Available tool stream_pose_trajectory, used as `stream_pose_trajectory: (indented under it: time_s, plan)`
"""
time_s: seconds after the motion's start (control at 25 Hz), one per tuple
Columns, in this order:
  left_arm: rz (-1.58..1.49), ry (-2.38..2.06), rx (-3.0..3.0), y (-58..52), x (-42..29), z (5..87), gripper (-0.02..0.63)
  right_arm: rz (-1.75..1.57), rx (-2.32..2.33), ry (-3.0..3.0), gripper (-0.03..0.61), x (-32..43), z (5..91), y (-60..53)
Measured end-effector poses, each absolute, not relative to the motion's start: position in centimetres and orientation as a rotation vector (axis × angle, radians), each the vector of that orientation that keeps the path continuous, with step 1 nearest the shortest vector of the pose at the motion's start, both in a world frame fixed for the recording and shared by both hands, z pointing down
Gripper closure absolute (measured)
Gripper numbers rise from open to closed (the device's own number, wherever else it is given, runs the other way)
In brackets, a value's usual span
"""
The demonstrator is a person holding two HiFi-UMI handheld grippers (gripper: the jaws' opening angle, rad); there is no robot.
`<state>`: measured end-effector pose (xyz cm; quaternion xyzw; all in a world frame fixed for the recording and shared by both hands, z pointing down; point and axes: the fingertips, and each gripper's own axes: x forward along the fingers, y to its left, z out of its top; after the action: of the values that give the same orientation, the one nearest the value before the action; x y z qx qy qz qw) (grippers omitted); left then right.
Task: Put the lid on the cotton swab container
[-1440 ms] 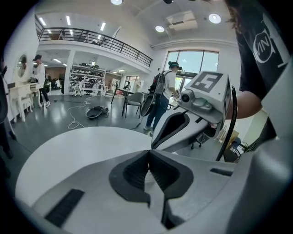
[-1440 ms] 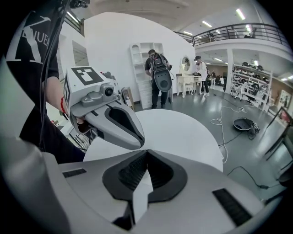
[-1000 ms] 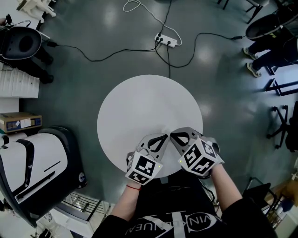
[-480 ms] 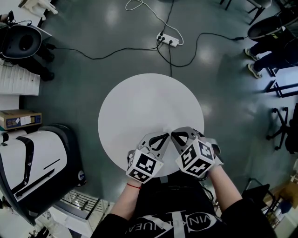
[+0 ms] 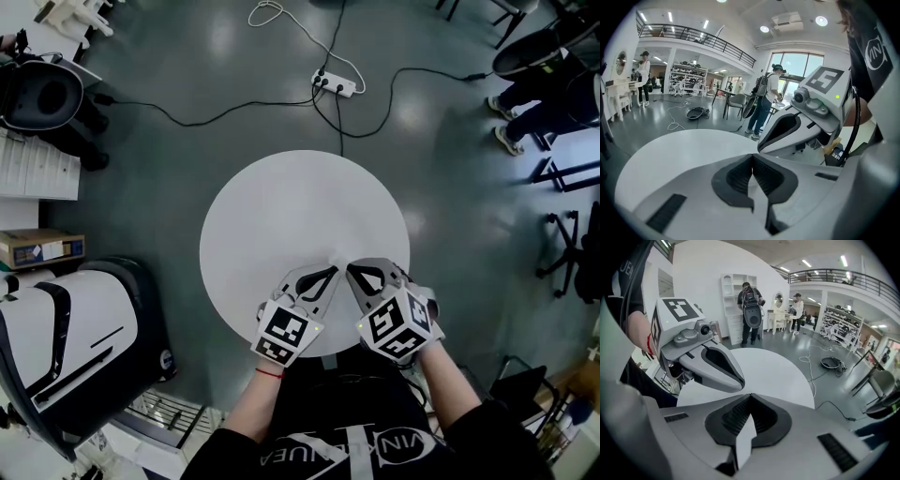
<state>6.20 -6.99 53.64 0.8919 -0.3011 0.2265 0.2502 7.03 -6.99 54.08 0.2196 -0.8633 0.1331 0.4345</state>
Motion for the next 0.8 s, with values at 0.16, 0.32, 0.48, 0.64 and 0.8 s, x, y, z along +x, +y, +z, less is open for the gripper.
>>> stream_pose_trajectory:
  time_s: [0.16, 0.32, 0.48, 0.64, 0.8]
  plan:
    - [0.560, -0.867, 2.440, -7.4, 5.2, 52.1, 0.604, 0.366, 0.640, -2.214, 0.577, 6.5, 52.1, -6.9]
    - [0.526, -0.879, 2.484, -7.5, 4.6, 50.1, 0.606, 0.348, 0.734, -2.296, 0.577, 5.6, 48.9, -6.9]
    - [0.498, -0.876, 2.530, -7.5, 3.7, 48.2, 0.604, 0.305, 0.789, -2.317, 0.577, 4.6, 46.9, -6.6]
    - [0.465, -0.870, 2.588, -7.4, 2.8, 45.9, 0.604, 0.248, 0.853, -2.335, 0.577, 3.9, 44.9, -6.3]
    - [0.429, -0.878, 2.634, -7.3, 1.7, 43.6, 0.604, 0.216, 0.924, -2.363, 0.577, 3.2, 42.4, -6.0]
